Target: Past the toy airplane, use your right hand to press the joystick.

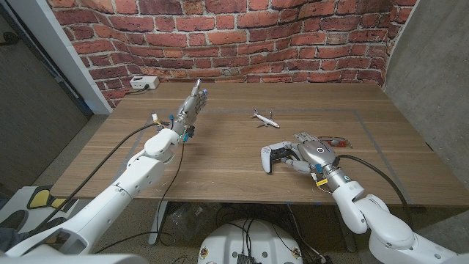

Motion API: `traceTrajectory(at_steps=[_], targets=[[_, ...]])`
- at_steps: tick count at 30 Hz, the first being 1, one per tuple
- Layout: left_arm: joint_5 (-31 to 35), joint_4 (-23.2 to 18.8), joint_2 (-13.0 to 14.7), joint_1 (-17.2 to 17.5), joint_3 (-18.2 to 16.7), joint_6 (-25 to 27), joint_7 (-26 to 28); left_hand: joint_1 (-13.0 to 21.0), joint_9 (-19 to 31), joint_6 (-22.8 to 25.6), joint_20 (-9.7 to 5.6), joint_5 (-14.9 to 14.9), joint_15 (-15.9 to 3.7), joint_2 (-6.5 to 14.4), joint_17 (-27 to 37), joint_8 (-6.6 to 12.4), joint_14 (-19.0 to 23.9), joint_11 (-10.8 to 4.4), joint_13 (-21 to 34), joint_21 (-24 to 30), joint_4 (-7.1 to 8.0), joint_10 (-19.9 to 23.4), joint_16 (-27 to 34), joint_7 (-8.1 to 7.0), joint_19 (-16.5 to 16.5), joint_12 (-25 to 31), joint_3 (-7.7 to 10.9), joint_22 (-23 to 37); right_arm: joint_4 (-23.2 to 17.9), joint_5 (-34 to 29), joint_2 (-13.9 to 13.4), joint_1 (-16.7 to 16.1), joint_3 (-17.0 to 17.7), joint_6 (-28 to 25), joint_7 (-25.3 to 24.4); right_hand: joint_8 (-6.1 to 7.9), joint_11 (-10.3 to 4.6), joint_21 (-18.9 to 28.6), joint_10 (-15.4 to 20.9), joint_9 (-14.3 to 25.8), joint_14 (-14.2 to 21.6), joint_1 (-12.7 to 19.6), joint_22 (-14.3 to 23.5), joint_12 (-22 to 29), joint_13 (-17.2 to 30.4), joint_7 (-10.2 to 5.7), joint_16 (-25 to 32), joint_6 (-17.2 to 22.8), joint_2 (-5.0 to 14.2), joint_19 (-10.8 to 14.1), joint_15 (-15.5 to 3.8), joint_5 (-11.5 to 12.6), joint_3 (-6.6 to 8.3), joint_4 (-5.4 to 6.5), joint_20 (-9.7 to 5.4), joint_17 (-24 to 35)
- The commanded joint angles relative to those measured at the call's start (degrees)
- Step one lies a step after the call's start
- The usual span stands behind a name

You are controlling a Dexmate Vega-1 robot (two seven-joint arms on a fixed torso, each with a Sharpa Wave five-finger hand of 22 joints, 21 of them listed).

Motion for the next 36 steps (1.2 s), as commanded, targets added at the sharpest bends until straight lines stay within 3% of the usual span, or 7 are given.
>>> traceTrajectory(at_steps=[1,36], targets=[[-0.2,0.0,0.2,0.2,-0.1,-0.1,-0.2,0.2,0.2,0.2,0.50,-0.2,0.14,0.4,0.1,-0.08,0.3,-0.01,0.1,-0.1,0.03,0.4,-0.2,-0.06,0.0,0.0,-0.26,0.2,0.2,0.7,0.5,0.1,-0.3,0.0,0.1,0.43,-0.07,0.3,0.6,0.2,0.5,0.6,0.1,0.1,0.2,-0.07,0.3,0.9,0.05,0.7,-0.08,0.0,0.24,0.04,-0.11,0.3],[-0.1,1.1,-0.3,-0.6,0.6,-0.2,-1.0,0.4,0.2,0.2,1.02,-0.4,0.06,0.6,0.1,-0.22,0.3,-0.16,0.1,-0.2,0.05,0.4,-0.3,-0.16,-0.1,-0.1,-0.57,0.2,-0.7,2.8,0.0,-1.4,0.8,-1.6,-2.2,0.79,-0.26,1.0,3.0,0.2,2.0,0.8,0.1,0.7,0.2,-0.19,0.4,3.2,-0.31,2.9,-0.53,-0.2,0.29,0.28,-0.43,0.3]])
